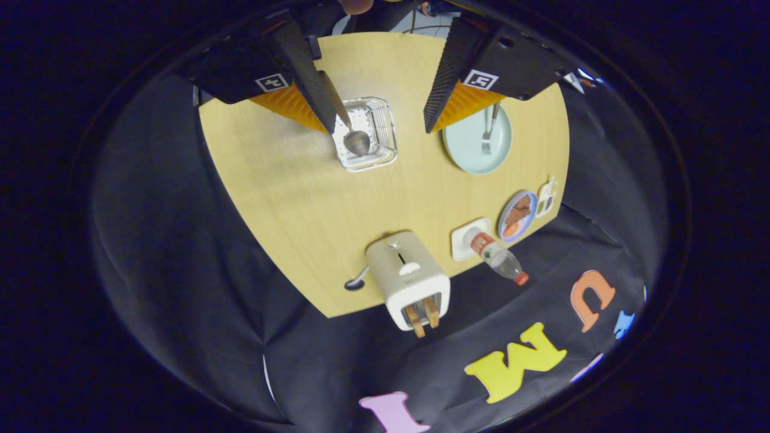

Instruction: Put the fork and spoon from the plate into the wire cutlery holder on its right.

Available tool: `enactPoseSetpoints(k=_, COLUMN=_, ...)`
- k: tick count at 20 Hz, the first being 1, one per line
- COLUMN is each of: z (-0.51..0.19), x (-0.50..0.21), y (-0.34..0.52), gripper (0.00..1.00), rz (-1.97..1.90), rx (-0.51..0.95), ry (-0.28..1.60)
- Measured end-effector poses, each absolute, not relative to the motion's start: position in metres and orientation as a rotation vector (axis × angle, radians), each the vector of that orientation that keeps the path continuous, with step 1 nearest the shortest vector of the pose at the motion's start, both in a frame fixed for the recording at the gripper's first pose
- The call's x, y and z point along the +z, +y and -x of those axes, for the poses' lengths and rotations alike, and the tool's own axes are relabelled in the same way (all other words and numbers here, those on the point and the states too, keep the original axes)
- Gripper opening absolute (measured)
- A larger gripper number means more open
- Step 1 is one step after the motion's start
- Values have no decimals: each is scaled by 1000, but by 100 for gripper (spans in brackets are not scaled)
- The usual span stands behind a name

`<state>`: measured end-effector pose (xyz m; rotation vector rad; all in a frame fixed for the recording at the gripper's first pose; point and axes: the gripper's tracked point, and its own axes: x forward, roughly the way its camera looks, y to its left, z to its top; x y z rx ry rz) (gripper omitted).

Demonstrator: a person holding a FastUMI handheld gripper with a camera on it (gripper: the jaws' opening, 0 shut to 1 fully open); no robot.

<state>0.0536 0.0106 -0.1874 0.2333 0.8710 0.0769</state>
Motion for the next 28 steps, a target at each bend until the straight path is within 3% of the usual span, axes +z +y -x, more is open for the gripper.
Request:
enactPoseSetpoints(k=6, z=-51, x=-135, y=41, gripper=91, rz=-130, rx=114, ry=651)
enactPoseSetpoints(k=11, z=-46, x=-127, y=102, gripper=96, rz=-55, rx=167, ry=594)
enactPoseSetpoints(k=21, z=-31, x=-197, y=236, gripper=97, rz=56, rx=263, ry=653)
enactPoseSetpoints(k=28, z=-32, x=-274, y=277, gripper=97, rz=67, rx=254, ry=733)
